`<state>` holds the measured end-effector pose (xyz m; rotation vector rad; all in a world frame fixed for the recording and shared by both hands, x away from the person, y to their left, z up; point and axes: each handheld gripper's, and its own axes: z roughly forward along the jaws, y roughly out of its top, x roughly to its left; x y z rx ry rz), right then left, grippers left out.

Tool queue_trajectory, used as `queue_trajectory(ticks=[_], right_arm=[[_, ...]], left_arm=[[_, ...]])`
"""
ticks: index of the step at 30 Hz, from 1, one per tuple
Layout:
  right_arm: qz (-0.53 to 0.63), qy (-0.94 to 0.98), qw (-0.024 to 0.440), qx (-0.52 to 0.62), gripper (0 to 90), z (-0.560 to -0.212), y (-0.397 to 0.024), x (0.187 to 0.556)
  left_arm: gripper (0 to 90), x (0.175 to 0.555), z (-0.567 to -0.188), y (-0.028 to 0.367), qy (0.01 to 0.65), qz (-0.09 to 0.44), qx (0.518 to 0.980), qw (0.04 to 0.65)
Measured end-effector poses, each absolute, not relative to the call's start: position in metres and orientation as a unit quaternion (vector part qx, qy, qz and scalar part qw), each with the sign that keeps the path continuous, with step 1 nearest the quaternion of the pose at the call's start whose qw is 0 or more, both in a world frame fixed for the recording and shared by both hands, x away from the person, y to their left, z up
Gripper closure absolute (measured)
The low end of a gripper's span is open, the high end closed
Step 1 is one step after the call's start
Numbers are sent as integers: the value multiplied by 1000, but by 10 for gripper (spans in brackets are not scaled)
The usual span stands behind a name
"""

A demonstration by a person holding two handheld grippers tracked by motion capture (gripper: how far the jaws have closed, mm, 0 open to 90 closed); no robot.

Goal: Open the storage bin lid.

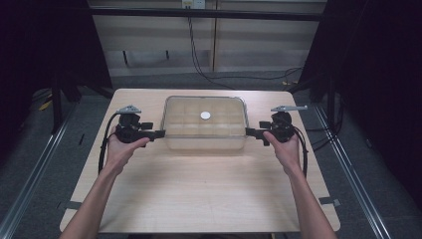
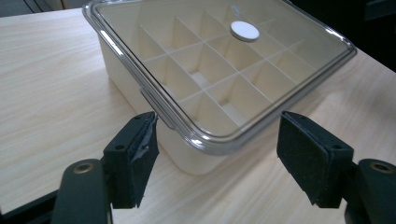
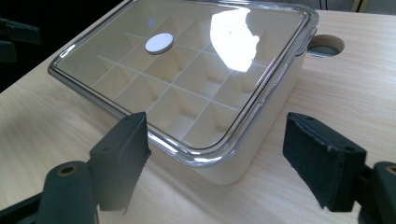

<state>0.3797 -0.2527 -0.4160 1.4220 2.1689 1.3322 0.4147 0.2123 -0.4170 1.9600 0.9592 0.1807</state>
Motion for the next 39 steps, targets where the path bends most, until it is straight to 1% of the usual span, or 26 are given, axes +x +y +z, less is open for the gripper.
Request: queue_trajectory(ticks=[2, 3, 7, 9, 10, 11, 12, 13, 19, 20, 23, 27, 33, 39], right_arm=[[452, 740, 113, 485, 221, -416, -252, 382], [447, 742, 121, 484, 212, -415, -248, 387], [448, 743, 123, 482, 223, -413, -245, 397], [445, 746, 123, 480, 232, -413, -245, 400], [443, 747, 121, 480, 242, -414, -245, 402], [442, 747, 117, 483, 300, -417, -248, 404], [442, 747, 117, 483, 300, -417, -248, 404], [445, 746, 105, 485, 304, -422, -250, 407], [438, 748, 101, 489, 286, -430, -250, 413], [438, 746, 109, 489, 277, -430, -250, 413], [435, 749, 114, 487, 242, -430, -249, 412], [439, 743, 113, 492, 225, -434, -252, 412], [441, 739, 119, 495, 222, -437, -249, 413], [433, 746, 108, 494, 222, -446, -242, 417]], left_arm=[[290, 418, -416, 212, 392, 72, 796, 457], [299, 423, -412, 210, 389, 72, 798, 453], [305, 428, -410, 208, 389, 75, 798, 455], [304, 431, -414, 209, 398, 69, 788, 464], [302, 431, -418, 209, 407, 73, 784, 464], [299, 432, -423, 209, 415, 67, 779, 465], [299, 433, -428, 208, 419, 58, 777, 465], [299, 432, -433, 207, 417, 61, 782, 459], [278, 434, -437, 204, 414, 59, 791, 447], [267, 435, -438, 206, 414, 56, 794, 442], [259, 433, -442, 211, 417, 51, 793, 441], [248, 437, -443, 213, 428, 46, 785, 446], [250, 439, -443, 205, 419, 44, 793, 440], [260, 444, -447, 198, 416, 42, 794, 441]])
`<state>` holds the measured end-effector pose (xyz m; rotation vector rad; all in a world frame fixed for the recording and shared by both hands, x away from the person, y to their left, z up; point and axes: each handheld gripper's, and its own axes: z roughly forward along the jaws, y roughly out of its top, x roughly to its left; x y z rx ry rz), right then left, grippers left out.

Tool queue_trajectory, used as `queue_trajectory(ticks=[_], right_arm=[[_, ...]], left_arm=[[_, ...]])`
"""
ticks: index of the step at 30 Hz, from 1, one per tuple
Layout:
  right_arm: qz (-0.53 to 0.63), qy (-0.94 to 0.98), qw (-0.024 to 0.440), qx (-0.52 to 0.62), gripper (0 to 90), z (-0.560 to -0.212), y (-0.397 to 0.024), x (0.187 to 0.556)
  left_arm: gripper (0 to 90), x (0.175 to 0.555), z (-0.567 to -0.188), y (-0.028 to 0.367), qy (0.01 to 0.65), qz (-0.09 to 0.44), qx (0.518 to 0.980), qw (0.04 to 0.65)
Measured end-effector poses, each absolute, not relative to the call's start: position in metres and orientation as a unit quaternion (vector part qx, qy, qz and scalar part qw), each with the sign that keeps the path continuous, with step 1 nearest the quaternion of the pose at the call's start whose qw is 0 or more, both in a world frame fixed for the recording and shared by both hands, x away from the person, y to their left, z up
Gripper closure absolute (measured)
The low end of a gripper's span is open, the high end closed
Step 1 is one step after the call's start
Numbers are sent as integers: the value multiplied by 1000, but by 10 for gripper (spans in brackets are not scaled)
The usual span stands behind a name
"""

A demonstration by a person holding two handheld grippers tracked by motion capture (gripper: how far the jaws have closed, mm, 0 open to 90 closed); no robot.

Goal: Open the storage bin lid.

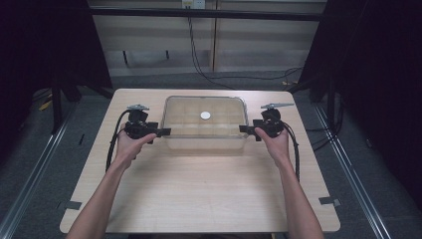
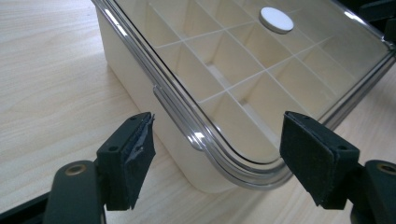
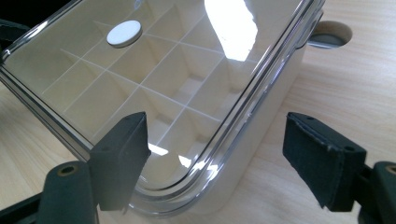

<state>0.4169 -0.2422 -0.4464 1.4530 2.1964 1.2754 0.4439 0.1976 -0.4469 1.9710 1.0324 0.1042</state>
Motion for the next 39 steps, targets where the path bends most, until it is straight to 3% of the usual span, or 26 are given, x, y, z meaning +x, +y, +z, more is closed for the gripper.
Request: queue_trajectory(ticks=[20, 24, 39], right_arm=[[441, 748, 84, 488, 150, -455, -228, 426], [447, 743, 72, 493, 145, -457, -229, 427], [451, 733, 83, 502, 141, -459, -225, 428]], left_arm=[[213, 452, -454, 187, 409, 7, 791, 455], [158, 457, -457, 186, 415, -3, 788, 456], [208, 455, -453, 184, 407, 1, 795, 449]])
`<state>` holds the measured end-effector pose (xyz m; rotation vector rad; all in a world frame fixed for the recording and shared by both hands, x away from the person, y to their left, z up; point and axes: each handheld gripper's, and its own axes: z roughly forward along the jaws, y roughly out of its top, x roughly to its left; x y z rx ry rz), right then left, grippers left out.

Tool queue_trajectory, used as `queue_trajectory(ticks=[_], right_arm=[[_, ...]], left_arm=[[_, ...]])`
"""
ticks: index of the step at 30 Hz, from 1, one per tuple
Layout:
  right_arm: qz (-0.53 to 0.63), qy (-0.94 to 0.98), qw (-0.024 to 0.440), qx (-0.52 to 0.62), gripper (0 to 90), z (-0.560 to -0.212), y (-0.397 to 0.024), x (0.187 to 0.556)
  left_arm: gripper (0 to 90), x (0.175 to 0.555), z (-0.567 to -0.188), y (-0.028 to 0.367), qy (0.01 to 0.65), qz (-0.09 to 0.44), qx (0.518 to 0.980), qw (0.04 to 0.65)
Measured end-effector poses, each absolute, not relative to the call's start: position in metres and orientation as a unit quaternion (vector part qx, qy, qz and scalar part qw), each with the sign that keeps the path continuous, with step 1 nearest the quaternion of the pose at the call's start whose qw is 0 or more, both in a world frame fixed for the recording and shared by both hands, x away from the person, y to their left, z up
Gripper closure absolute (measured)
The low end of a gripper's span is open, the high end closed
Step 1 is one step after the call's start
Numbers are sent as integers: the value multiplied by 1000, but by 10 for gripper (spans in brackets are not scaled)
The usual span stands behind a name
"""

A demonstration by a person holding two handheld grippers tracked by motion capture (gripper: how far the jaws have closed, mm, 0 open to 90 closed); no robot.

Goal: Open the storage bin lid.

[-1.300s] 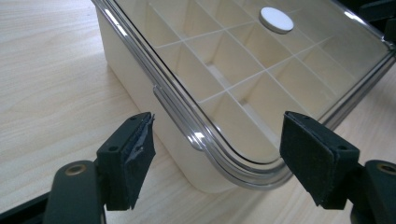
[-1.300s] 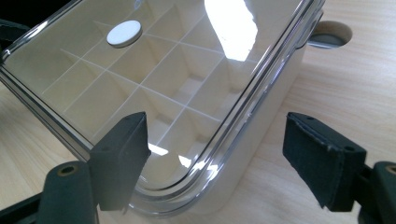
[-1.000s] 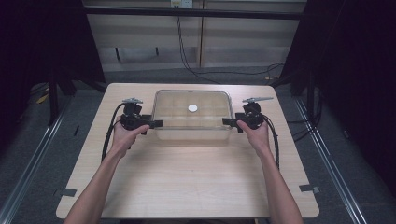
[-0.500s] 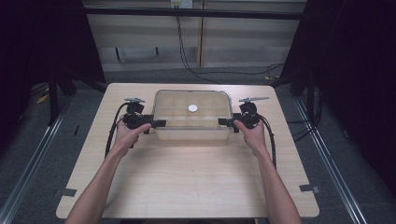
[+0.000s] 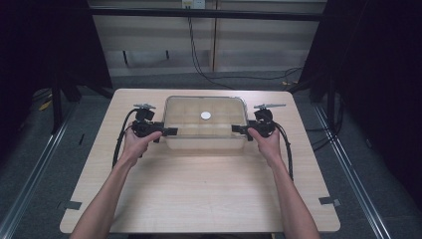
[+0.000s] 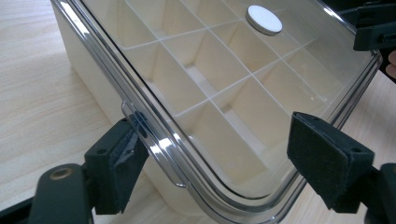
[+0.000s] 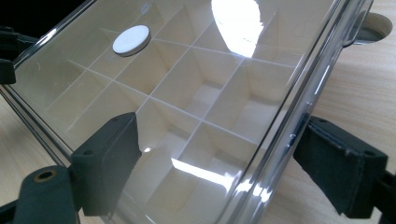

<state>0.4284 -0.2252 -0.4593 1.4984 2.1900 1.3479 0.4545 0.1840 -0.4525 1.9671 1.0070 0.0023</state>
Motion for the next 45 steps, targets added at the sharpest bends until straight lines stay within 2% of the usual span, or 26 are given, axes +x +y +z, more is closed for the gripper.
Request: queue_trajectory(ticks=[3, 4, 10, 14, 16, 22, 29, 33, 39, 45], right_arm=[[450, 733, 87, 502, 150, -459, -225, 428], [445, 732, 109, 503, 202, -456, -226, 425], [451, 728, 106, 504, 228, -457, -229, 425], [453, 728, 121, 501, 256, -454, -229, 422], [459, 721, 135, 501, 308, -452, -230, 421], [466, 715, 128, 505, 321, -454, -232, 419], [489, 707, 130, 494, 420, -450, -235, 416], [501, 702, 112, 493, 422, -449, -234, 416], [511, 699, 105, 488, 453, -446, -235, 413], [511, 700, 89, 491, 470, -447, -234, 412]], left_arm=[[214, 453, -453, 184, 411, 4, 790, 454], [216, 453, -453, 184, 411, 3, 791, 454], [232, 452, -454, 185, 411, 8, 790, 455], [291, 449, -450, 187, 408, 25, 789, 459], [293, 448, -450, 187, 404, 30, 790, 460], [307, 447, -451, 189, 405, 26, 785, 467], [349, 446, -452, 190, 401, 35, 788, 466], [350, 446, -451, 190, 403, 33, 785, 469], [417, 443, -448, 193, 400, 39, 782, 475], [434, 442, -447, 193, 395, 45, 785, 475]])
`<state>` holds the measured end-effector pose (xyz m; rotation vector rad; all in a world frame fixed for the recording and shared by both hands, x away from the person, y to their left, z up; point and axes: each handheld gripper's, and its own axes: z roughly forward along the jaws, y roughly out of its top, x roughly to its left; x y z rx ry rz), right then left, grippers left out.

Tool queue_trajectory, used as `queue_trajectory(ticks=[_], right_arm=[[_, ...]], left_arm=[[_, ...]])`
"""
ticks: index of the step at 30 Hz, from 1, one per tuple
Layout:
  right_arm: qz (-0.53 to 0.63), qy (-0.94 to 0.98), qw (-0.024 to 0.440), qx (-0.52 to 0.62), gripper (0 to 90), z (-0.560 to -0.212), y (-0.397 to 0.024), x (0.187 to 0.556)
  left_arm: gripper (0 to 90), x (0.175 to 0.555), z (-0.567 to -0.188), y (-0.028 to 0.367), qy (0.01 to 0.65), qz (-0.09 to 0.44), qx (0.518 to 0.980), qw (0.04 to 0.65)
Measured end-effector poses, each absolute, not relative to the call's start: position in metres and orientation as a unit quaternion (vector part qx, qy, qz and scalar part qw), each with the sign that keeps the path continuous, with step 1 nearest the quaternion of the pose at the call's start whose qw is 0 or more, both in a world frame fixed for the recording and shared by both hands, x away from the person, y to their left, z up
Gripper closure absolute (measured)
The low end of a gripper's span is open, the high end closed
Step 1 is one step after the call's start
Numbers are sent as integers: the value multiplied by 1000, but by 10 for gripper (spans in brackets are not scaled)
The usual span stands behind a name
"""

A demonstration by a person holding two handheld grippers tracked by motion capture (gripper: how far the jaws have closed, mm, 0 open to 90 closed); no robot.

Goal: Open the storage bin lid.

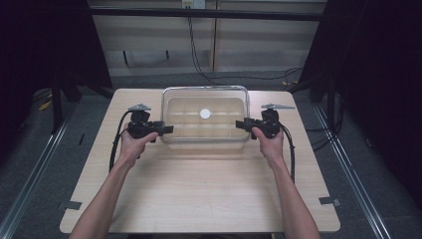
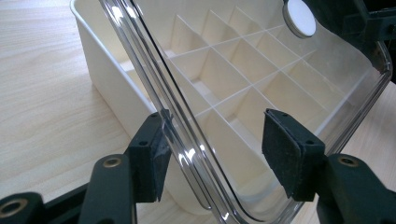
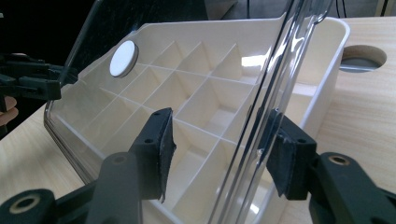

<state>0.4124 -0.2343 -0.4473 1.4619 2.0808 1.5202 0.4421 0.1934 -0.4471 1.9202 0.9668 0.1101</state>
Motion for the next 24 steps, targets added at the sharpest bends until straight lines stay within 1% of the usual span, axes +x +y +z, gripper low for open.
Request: queue_trajectory(ticks=[1, 6, 8, 14, 21, 24], right_arm=[[514, 695, 84, 495, 488, -447, -235, 412], [506, 699, 81, 499, 499, -448, -236, 411], [506, 697, 79, 502, 503, -450, -237, 410], [503, 697, 70, 506, 511, -453, -237, 407], [512, 693, 71, 502, 557, -448, -239, 403], [517, 690, 73, 502, 576, -446, -240, 401]], left_arm=[[456, 442, -447, 195, 395, 45, 783, 478], [522, 439, -445, 196, 392, 52, 780, 485], [545, 437, -444, 197, 399, 55, 770, 494], [548, 435, -444, 197, 396, 59, 774, 491], [550, 431, -444, 198, 394, 60, 777, 487], [570, 431, -444, 200, 393, 58, 775, 491]])
